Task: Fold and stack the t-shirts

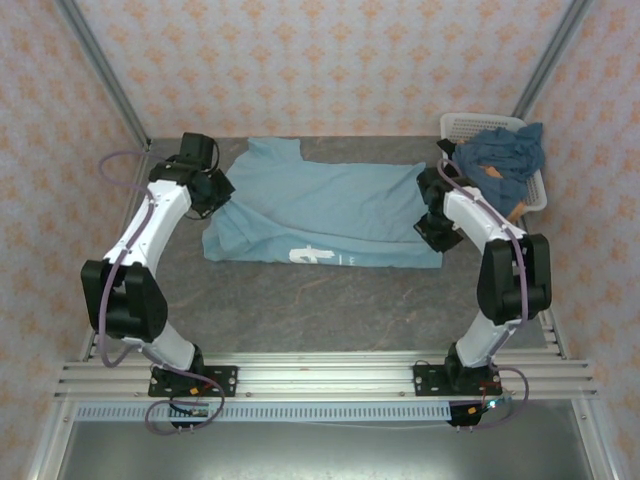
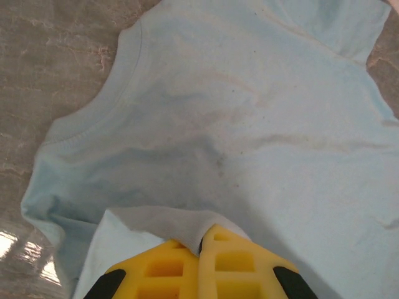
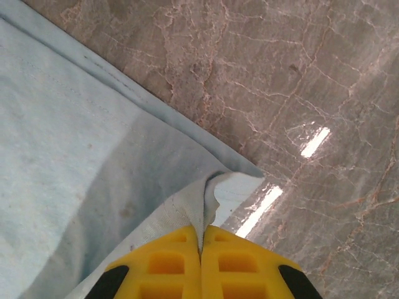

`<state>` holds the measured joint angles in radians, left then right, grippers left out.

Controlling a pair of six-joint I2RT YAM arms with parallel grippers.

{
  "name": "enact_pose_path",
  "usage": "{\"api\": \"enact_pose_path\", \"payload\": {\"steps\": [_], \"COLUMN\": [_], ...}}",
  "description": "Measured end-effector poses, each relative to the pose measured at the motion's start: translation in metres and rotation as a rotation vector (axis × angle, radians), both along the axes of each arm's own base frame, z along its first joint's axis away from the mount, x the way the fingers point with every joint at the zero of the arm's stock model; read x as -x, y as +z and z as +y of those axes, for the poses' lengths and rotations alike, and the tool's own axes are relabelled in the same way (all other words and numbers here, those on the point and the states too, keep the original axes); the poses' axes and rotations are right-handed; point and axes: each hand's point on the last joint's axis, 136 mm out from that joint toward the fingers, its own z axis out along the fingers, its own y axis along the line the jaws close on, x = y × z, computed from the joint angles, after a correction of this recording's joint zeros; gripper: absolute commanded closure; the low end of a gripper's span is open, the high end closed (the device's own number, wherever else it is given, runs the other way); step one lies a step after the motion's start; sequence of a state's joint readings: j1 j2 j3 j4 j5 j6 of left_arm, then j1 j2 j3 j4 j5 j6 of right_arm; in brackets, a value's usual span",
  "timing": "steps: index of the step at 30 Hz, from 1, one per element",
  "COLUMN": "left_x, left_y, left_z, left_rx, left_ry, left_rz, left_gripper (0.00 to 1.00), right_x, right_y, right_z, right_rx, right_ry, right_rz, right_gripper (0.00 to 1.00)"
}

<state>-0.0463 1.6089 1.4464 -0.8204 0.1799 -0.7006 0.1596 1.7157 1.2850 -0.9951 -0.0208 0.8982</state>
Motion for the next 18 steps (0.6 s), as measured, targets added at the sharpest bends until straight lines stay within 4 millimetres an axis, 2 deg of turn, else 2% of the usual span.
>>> {"api": "enact_pose_path", "payload": {"steps": [5,18], "left_x": [-0.008,-0.032], "left_y": [-0.013,-0.023], "left_z": [0.004,0.009], "left_rx": [-0.041,-0.104], "left_ry": [-0.014,-0.060], "left_rz": [0.037,0.064], "left_gripper": [1.00,1.00], "right_x": [-0.015,-0.045], "right_y": [-0.004,-0.005], "right_z": [0.002,0.004], "right_rx": [0.004,0.019], "right_ry": [0.001,0.033], "right_rz": [-0.001,-0.022], "right_gripper": [1.00,1.00]}}
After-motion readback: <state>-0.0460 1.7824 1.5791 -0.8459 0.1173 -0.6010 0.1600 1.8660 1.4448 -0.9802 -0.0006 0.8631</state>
